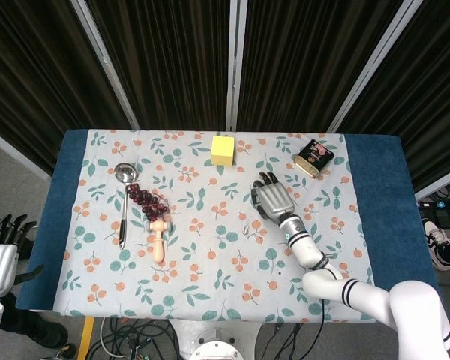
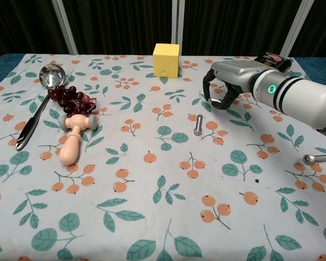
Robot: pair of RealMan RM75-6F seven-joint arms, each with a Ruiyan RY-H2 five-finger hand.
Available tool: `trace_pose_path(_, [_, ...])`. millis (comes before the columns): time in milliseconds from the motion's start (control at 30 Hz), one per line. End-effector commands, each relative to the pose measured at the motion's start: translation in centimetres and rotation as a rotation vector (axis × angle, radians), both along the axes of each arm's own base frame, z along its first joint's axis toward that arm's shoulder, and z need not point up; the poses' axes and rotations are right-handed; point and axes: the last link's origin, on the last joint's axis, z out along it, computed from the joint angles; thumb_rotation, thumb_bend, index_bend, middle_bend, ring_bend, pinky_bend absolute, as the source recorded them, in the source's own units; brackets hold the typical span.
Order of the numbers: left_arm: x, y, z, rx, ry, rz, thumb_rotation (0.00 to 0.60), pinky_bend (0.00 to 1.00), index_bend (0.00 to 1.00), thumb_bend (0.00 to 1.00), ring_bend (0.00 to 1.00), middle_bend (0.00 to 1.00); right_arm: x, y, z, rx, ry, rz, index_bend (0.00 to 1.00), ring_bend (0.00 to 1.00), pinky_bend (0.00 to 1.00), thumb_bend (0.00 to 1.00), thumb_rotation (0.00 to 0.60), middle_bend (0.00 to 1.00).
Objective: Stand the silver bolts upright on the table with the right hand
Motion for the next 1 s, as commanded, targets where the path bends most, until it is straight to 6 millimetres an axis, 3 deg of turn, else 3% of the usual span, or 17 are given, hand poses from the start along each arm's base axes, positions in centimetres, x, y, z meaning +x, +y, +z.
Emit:
trace_pose_path(33, [0.0,0.0,0.0,-0.001,0.001,0.001,0.6,0.0,0.19,0.0,0.01,0.1,0.2,-0.2,0.9,0.043,-0.14,-0.096,0.57,0.0,0.0,0.36,0.6,0.24])
trace_pose_path(400, [0.0,-0.1,0.0,-0.005,-0.001,0.01,0.6,0.0,0.19,0.0,0.01,0.1,0.4,-0.5,0.5,0.126,-0.352,-0.234,0.57,0.0,0.0,0.36,0.6,0.24])
trace_pose_path(600, [-0.1,0.0,0.0,-0.007,0.0,0.012,0.6,0.0,0.19,0.0,0.01,0.1,0.6,-0.8,0.0,0.133,-0.384,-0.244,0.57,0.0,0.0,0.36,0.6,0.24])
trace_pose_path(1000, [-0.2,0.0,-0.1,-0.008,-0.002,0.015,0.6,0.0,0.19,0.0,0.01,0.1,0.4,-1.2,-0.3,0.128,-0.382,-0.237,0.48,0.0,0.0,0.36,0.6,0.24])
